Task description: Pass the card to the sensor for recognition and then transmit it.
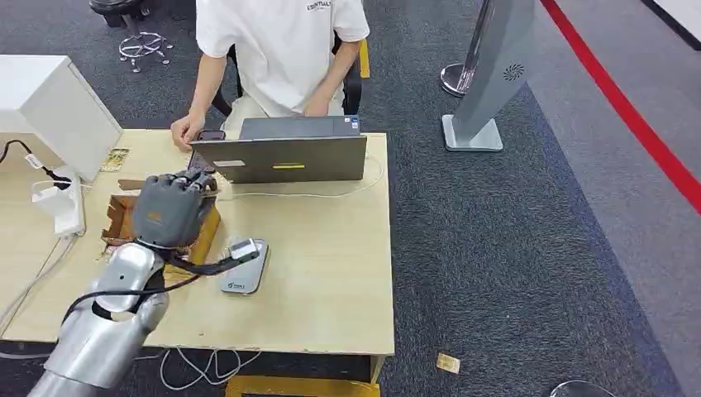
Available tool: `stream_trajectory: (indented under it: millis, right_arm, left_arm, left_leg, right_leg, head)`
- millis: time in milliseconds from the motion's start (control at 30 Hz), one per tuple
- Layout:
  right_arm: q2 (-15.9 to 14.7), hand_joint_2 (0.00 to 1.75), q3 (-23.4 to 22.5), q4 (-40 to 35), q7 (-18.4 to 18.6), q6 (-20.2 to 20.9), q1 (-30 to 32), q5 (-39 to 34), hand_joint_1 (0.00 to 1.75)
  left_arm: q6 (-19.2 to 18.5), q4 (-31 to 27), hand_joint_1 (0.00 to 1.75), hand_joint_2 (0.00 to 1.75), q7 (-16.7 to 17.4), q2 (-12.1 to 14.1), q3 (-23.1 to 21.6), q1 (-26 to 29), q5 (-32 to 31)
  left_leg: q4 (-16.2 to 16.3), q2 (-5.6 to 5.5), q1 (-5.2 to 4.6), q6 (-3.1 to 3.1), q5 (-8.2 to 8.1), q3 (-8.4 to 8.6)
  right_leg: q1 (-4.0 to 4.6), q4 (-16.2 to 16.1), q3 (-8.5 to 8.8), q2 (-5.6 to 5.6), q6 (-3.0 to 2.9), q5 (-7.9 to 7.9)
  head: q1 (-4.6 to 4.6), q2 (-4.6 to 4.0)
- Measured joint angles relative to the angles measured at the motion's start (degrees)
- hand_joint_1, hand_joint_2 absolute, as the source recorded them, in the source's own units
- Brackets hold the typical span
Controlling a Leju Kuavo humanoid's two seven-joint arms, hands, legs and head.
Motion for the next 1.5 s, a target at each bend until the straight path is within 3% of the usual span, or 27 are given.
stream_trajectory:
  millis: [233, 500, 667, 800, 1000, 1500]
  right_arm:
    - [-0.18, 1.75, -0.13, 0.13, -1.2, 0.0, 0.93, -0.98, 0.0]
    - [-0.18, 1.75, -0.13, 0.33, -1.4, 0.0, 1.12, -1.62, 0.0]
    - [-0.2, 1.75, -0.13, 0.42, -1.38, 0.0, 1.11, -1.62, 0.0]
    - [-0.18, 1.75, -0.13, 0.44, -1.7, 0.0, 1.12, -1.6, 0.0]
    - [-0.18, 1.75, -0.05, 0.54, -1.49, 0.0, 1.11, -1.49, 0.0]
    - [-0.18, 1.75, 0.02, 0.57, -1.4, 0.0, 1.11, -1.47, 0.0]
  left_arm:
    - [-2.99, -6.55, 1.75, 1.75, 0.5, -0.66, -1.4, 6.97, 0.5]
    - [-10.92, -7.4, 1.75, 1.75, 3.54, -0.64, -1.99, 9.65, 0.3]
    - [-11.52, -7.4, 1.75, 1.75, 4.02, -0.64, -2.19, 9.75, 0.26]
    - [-13.37, -6.81, 1.75, 1.75, 6.97, -0.64, -2.21, 9.85, -1.46]
    - [-14.27, -1.94, 1.75, 1.75, 9.6, -0.97, -2.56, 8.83, -3.98]
    - [-14.55, 2.02, 1.75, 1.75, 10.1, -1.75, -2.93, 8.11, -4.13]
  left_leg:
    - [-0.02, 0.0, 0.01, 0.0, 0.0, 0.01]
    - [-0.02, -0.01, 0.01, 0.01, 0.02, 0.0]
    - [-0.01, -0.02, 0.0, 0.01, 0.02, 0.0]
    - [-0.02, -0.02, 0.01, 0.01, 0.02, 0.0]
    - [-0.02, -0.01, 0.01, 0.01, 0.02, 0.01]
    - [-0.02, -0.02, 0.01, 0.01, 0.02, 0.01]
  right_leg:
    - [0.01, 0.01, 0.01, -0.02, 0.01, -0.01]
    - [0.01, 0.02, 0.02, -0.04, 0.01, -0.01]
    - [0.01, 0.02, 0.03, -0.05, 0.01, -0.01]
    - [0.01, 0.02, 0.02, -0.05, 0.01, -0.01]
    - [0.01, 0.02, 0.01, -0.04, 0.01, -0.01]
    - [0.01, 0.02, 0.01, -0.04, 0.01, -0.01]
  head:
    - [-0.04, 0.0]
    - [-0.02, -0.02]
    - [-0.02, -0.02]
    - [-0.02, -0.02]
    - [-0.02, -0.02]
    - [-0.02, -0.02]
